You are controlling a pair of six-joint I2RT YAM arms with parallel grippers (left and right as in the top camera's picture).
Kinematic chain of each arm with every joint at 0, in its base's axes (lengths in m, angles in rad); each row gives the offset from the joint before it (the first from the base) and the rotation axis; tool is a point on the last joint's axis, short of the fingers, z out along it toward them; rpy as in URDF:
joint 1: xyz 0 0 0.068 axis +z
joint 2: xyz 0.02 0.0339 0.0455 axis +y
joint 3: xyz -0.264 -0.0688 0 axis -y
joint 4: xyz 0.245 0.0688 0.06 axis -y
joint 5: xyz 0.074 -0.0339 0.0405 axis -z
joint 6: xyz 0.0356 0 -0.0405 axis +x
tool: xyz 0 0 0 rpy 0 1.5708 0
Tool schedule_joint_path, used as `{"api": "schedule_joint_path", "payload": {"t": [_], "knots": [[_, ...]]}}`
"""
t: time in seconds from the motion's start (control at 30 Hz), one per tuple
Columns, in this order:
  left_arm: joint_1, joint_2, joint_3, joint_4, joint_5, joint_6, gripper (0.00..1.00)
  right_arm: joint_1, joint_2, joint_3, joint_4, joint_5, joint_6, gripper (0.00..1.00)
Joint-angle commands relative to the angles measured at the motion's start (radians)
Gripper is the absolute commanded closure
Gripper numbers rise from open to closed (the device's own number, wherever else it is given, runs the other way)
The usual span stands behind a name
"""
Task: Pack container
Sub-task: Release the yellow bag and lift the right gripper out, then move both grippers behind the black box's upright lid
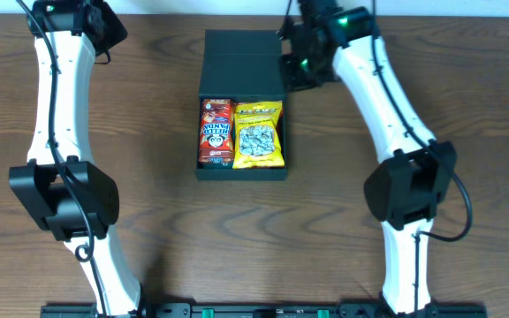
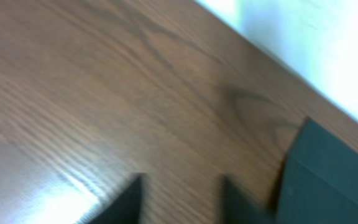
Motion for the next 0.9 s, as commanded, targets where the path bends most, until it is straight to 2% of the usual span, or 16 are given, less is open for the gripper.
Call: {"api": "schedule_joint_path", "payload": {"t": [0.0, 0.2, 0.3, 0.53, 0.87], "knots": [[-0.005, 0.0, -0.033, 0.026, 0.06, -0.018, 0.94, -0.079, 0.006, 0.01, 0.033, -0.035, -0.018, 0.99], [-0.031, 0.011, -0.171, 0.202, 0.197, -0.055, 0.94, -0.193, 0.112, 0.01, 0.119, -0.294, -0.008, 0.99], [-0.042, 0.043, -0.212, 0.26, 0.257, -0.129, 0.94, -0.222, 0.175, 0.01, 0.164, -0.424, -0.007, 0.99], [-0.053, 0.152, -0.213, 0.266, 0.394, -0.299, 0.94, -0.248, 0.311, 0.01, 0.22, -0.615, 0.024, 0.99], [-0.077, 0.278, -0.213, 0.267, 0.474, -0.444, 0.94, -0.245, 0.396, 0.01, 0.27, -0.702, 0.032, 0.99]]}}
